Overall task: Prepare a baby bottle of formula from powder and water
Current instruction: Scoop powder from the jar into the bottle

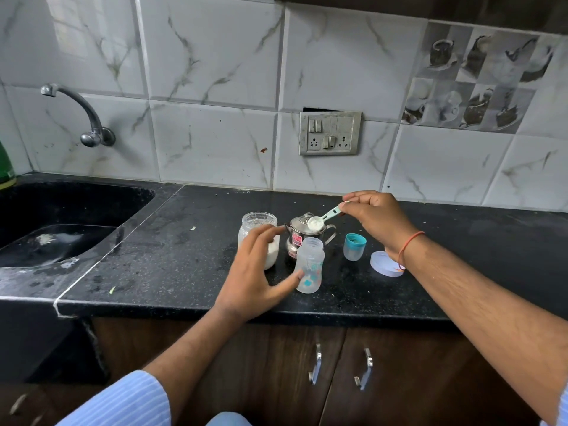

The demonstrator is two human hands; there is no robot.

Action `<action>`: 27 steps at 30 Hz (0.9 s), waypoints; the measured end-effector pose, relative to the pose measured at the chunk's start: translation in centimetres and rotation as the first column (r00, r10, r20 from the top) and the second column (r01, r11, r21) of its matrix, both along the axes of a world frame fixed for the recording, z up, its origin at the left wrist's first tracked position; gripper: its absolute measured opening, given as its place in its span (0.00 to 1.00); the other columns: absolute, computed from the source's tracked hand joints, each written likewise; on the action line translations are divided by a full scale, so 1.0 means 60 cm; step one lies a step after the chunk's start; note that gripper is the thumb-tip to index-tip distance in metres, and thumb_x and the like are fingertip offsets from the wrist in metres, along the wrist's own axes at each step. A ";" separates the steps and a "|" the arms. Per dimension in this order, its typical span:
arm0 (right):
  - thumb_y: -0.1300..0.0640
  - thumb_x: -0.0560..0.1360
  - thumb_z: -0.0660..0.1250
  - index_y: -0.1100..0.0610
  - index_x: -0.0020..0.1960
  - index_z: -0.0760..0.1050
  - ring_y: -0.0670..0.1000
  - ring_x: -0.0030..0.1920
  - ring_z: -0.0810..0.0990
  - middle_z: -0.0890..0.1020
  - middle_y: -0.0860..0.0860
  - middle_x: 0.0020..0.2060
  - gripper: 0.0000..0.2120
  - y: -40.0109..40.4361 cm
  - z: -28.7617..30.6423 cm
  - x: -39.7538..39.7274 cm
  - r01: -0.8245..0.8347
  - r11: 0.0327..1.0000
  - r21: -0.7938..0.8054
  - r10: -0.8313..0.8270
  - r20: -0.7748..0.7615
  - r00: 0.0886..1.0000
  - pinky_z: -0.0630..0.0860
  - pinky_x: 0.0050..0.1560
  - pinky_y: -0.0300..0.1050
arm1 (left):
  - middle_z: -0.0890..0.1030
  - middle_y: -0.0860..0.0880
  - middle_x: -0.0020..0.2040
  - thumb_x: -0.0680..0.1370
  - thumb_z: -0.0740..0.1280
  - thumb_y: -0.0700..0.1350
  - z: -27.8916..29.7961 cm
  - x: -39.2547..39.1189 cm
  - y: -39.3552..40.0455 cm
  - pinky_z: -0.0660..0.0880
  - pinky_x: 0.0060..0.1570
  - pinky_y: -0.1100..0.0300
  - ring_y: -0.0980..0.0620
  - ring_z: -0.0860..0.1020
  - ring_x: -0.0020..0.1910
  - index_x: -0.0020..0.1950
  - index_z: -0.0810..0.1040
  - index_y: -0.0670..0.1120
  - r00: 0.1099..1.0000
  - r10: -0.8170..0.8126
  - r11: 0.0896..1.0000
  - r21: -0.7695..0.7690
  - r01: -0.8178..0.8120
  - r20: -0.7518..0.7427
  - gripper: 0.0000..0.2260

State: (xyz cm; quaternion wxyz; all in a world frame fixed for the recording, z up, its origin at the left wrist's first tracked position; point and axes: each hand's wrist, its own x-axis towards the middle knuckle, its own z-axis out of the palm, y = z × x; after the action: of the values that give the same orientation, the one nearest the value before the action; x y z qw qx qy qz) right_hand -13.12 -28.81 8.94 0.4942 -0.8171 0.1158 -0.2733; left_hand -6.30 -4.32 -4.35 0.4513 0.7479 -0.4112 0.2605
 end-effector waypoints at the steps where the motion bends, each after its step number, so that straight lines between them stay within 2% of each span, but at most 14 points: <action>1: 0.59 0.78 0.74 0.59 0.48 0.88 0.48 0.55 0.82 0.85 0.48 0.57 0.05 -0.001 -0.003 -0.002 0.006 0.999 -0.038 -0.006 0.010 1.000 0.75 0.50 0.40 | 0.70 0.57 0.76 0.76 0.80 0.61 0.001 -0.007 -0.007 0.74 0.70 0.62 0.56 0.78 0.67 0.81 0.70 0.51 0.997 -0.032 0.999 0.011 0.033 -0.075 0.38; 3: 0.59 0.77 0.75 0.61 0.46 0.88 0.47 0.56 0.82 0.85 0.46 0.56 0.06 -0.001 -0.009 -0.006 0.015 0.993 -0.116 -0.011 0.034 0.999 0.78 0.57 0.45 | 0.70 0.61 0.74 0.75 0.81 0.61 0.003 -0.016 -0.022 0.75 0.56 0.70 0.55 0.80 0.53 0.82 0.68 0.53 0.983 -0.037 0.999 0.027 0.043 -0.178 0.40; 5: 0.59 0.77 0.75 0.59 0.44 0.88 0.45 0.56 0.82 0.84 0.45 0.55 0.06 0.001 -0.014 -0.010 0.011 0.983 -0.182 -0.002 0.050 0.999 0.78 0.62 0.47 | 0.73 0.62 0.71 0.74 0.82 0.63 0.003 -0.010 -0.035 0.76 0.47 0.68 0.54 0.79 0.43 0.81 0.68 0.54 0.965 -0.038 0.998 0.033 0.049 -0.261 0.41; 6: 0.58 0.77 0.75 0.58 0.43 0.87 0.44 0.56 0.82 0.84 0.44 0.55 0.06 0.002 -0.016 -0.012 0.010 0.976 -0.216 0.001 0.051 0.999 0.77 0.62 0.46 | 0.75 0.62 0.70 0.73 0.82 0.64 0.003 -0.004 -0.040 0.76 0.46 0.66 0.54 0.79 0.41 0.81 0.69 0.54 0.954 -0.043 0.998 0.035 0.056 -0.298 0.42; 8: 0.57 0.76 0.75 0.55 0.41 0.87 0.43 0.56 0.82 0.83 0.41 0.55 0.07 0.004 -0.021 -0.013 0.012 0.959 -0.283 0.002 0.049 0.999 0.77 0.62 0.46 | 0.78 0.60 0.71 0.71 0.82 0.66 0.001 0.004 -0.047 0.78 0.49 0.60 0.49 0.83 0.49 0.82 0.69 0.53 0.937 -0.054 0.995 0.063 0.081 -0.345 0.44; 10: 0.55 0.76 0.75 0.53 0.40 0.87 0.44 0.57 0.81 0.83 0.40 0.55 0.07 0.007 -0.024 -0.013 0.006 0.940 -0.342 0.010 0.046 0.999 0.77 0.63 0.46 | 0.80 0.57 0.72 0.71 0.82 0.66 -0.002 0.007 -0.050 0.82 0.57 0.50 0.43 0.83 0.59 0.82 0.70 0.51 0.924 -0.058 0.989 0.101 0.104 -0.379 0.45; 13: 0.53 0.77 0.75 0.51 0.40 0.86 0.47 0.59 0.81 0.83 0.40 0.56 0.07 0.011 -0.023 -0.014 0.019 0.889 -0.457 0.004 0.049 0.999 0.76 0.63 0.47 | 0.83 0.57 0.70 0.71 0.81 0.68 -0.003 0.008 -0.049 0.82 0.67 0.50 0.57 0.82 0.64 0.80 0.74 0.49 0.918 -0.080 0.987 0.101 0.128 -0.390 0.44; 15: 0.51 0.77 0.75 0.49 0.39 0.85 0.48 0.61 0.79 0.82 0.39 0.57 0.08 0.015 -0.020 -0.017 0.022 0.842 -0.539 0.003 0.047 0.999 0.74 0.63 0.47 | 0.85 0.59 0.64 0.73 0.81 0.66 -0.001 0.010 -0.051 0.81 0.65 0.57 0.64 0.82 0.62 0.77 0.78 0.49 0.910 -0.085 0.982 0.123 0.146 -0.406 0.39; 17: 0.50 0.77 0.74 0.48 0.39 0.85 0.48 0.61 0.76 0.82 0.38 0.57 0.08 0.020 -0.017 -0.023 0.024 0.788 -0.615 0.006 0.046 0.999 0.71 0.64 0.47 | 0.85 0.63 0.57 0.76 0.81 0.62 0.001 0.012 -0.054 0.77 0.56 0.71 0.72 0.80 0.56 0.75 0.81 0.50 0.909 -0.077 0.973 0.169 0.158 -0.409 0.31; 18: 0.49 0.77 0.74 0.49 0.40 0.85 0.47 0.61 0.75 0.82 0.38 0.58 0.08 0.022 -0.017 -0.025 0.025 0.757 -0.653 0.014 0.054 0.998 0.71 0.65 0.48 | 0.84 0.64 0.54 0.76 0.81 0.60 0.000 0.014 -0.057 0.74 0.51 0.74 0.74 0.79 0.53 0.74 0.82 0.50 0.912 -0.071 0.970 0.187 0.158 -0.403 0.29; 20: 0.47 0.77 0.73 0.48 0.42 0.85 0.47 0.62 0.75 0.82 0.39 0.59 0.07 0.027 -0.018 -0.032 0.027 0.667 -0.744 0.048 0.080 0.996 0.71 0.67 0.52 | 0.84 0.63 0.53 0.77 0.81 0.59 -0.002 0.019 -0.059 0.71 0.47 0.75 0.74 0.78 0.50 0.72 0.83 0.51 0.913 -0.068 0.967 0.198 0.159 -0.403 0.27; 23: 0.44 0.78 0.70 0.46 0.46 0.85 0.49 0.63 0.75 0.82 0.40 0.60 0.09 0.028 -0.020 -0.042 0.010 0.520 -0.854 0.107 0.076 0.991 0.72 0.69 0.62 | 0.85 0.61 0.57 0.77 0.81 0.60 -0.004 0.023 -0.058 0.74 0.51 0.71 0.69 0.80 0.54 0.73 0.82 0.52 0.906 -0.080 0.966 0.191 0.172 -0.415 0.27; 25: 0.45 0.78 0.70 0.49 0.48 0.86 0.51 0.63 0.76 0.83 0.43 0.59 0.10 0.028 -0.020 -0.048 0.011 0.446 -0.895 0.144 0.084 0.986 0.75 0.66 0.61 | 0.86 0.60 0.58 0.77 0.81 0.60 -0.006 0.024 -0.059 0.76 0.53 0.66 0.65 0.82 0.55 0.72 0.83 0.53 0.904 -0.082 0.966 0.189 0.176 -0.420 0.27; 27: 0.47 0.78 0.71 0.52 0.49 0.87 0.52 0.60 0.77 0.83 0.45 0.56 0.09 0.030 -0.022 -0.053 0.027 0.382 -0.924 0.184 0.104 0.977 0.78 0.59 0.56 | 0.87 0.59 0.57 0.76 0.81 0.60 -0.006 0.023 -0.059 0.76 0.53 0.64 0.64 0.82 0.54 0.72 0.83 0.52 0.901 -0.085 0.966 0.186 0.179 -0.425 0.27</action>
State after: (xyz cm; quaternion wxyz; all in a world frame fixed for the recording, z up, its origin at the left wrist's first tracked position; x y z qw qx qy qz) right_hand -16.30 -27.03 7.64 -0.0203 -0.9280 -0.1418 -0.3440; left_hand -4.90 -7.89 -4.74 0.4589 0.8017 -0.3825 0.0178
